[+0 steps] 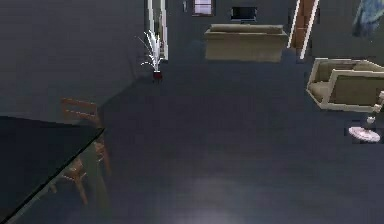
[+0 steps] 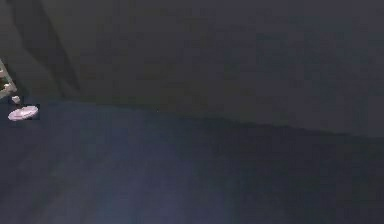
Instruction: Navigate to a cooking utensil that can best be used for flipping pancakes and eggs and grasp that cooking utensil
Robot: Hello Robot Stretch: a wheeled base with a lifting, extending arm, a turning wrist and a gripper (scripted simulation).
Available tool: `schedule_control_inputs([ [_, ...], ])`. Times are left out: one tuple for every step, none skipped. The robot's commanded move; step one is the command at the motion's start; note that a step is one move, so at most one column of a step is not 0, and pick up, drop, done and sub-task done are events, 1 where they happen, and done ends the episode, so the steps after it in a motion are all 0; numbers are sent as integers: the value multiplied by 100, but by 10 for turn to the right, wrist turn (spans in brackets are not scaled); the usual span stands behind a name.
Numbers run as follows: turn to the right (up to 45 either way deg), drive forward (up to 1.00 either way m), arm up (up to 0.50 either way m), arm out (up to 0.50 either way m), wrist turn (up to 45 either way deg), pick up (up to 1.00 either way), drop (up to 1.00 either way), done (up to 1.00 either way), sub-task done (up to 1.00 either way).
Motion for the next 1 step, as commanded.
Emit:
schedule_control_inputs([
  [0,100,0,0,0,0,0,0,0],
])
